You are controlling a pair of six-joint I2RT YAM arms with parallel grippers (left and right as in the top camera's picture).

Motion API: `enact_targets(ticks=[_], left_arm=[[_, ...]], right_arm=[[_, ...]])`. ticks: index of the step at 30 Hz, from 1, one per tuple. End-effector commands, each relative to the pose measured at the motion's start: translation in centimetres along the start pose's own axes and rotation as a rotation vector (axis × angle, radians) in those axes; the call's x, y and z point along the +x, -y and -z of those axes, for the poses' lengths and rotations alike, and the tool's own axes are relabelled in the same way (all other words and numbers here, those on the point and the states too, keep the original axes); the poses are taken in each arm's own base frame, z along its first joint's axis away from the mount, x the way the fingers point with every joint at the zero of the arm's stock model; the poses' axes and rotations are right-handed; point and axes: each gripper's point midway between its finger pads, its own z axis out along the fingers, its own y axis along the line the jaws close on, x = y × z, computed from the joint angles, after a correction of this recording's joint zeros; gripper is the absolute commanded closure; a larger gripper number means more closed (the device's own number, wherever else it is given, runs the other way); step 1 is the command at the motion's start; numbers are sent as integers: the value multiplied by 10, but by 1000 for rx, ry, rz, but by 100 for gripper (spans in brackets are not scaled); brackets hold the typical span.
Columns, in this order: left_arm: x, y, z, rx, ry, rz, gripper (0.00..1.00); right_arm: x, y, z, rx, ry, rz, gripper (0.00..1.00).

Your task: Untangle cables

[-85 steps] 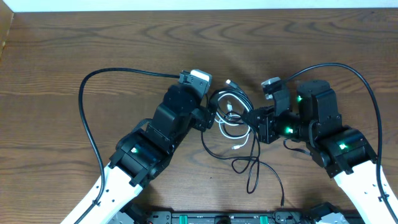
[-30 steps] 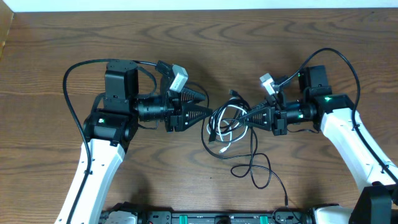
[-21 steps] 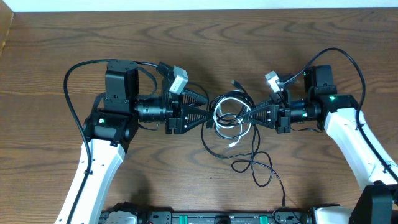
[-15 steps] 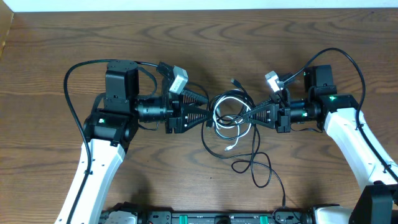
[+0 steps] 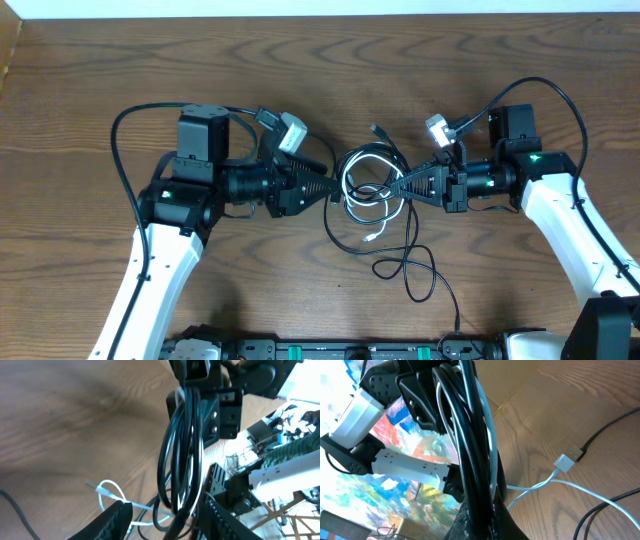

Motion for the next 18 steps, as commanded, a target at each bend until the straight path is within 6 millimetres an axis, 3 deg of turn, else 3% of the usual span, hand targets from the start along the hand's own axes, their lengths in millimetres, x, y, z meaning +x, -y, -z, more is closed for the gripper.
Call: enact_targets(ticks=[1, 4, 18], left_arm=[[-1, 4, -2, -11, -14, -16, 51], [1, 7, -6, -5, -25, -24, 51], [0, -24, -5, -191, -32, -17, 51]], right_arm=[[-5, -7, 2, -35, 17, -2, 99], [-5, -7, 2, -35, 17, -4, 99], [-5, -7, 2, -35, 17, -13, 99]])
